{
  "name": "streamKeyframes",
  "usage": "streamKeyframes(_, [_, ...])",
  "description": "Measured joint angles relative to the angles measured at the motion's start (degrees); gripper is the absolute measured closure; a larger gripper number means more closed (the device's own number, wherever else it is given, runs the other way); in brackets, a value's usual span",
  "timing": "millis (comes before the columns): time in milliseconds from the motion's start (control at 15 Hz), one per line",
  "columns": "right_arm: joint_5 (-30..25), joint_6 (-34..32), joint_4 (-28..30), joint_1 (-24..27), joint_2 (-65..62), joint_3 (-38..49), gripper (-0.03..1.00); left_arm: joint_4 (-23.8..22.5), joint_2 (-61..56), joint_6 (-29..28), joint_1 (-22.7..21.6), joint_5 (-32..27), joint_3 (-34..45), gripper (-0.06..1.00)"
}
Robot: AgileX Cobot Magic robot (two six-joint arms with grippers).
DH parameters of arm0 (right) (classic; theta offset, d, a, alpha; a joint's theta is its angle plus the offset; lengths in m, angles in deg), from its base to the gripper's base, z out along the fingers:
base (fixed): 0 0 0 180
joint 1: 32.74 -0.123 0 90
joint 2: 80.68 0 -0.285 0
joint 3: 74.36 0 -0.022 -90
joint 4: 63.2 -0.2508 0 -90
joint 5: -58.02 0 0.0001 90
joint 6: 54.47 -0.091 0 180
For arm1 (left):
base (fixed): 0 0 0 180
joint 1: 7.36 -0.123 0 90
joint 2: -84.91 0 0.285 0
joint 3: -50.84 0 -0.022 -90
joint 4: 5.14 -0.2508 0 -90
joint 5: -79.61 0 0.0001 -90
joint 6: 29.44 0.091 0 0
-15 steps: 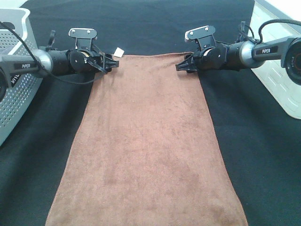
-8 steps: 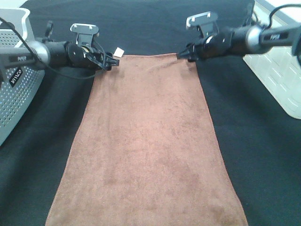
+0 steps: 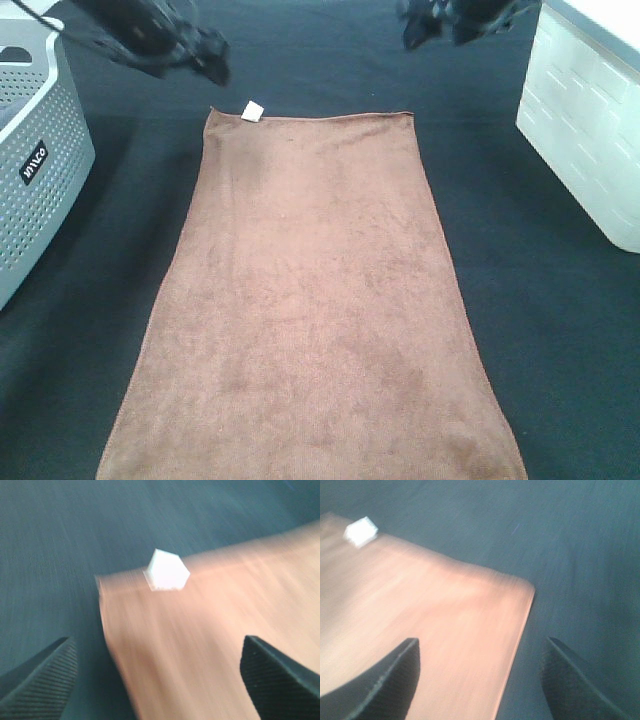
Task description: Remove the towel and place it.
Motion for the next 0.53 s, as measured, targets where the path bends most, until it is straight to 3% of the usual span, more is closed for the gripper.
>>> streamKeyframes(400, [-21.14, -6.93, 1.15, 8.02, -12.72, 0.0, 0.34, -3.72, -13.58, -3.55, -14.73, -22.46, -0.06, 0.11])
streamKeyframes(533, [-26.7, -6.93, 1.15, 8.02, -15.76, 0.0, 0.34, -4.07, -17.36, -2.81, -15.76, -23.95, 1.32, 0.11])
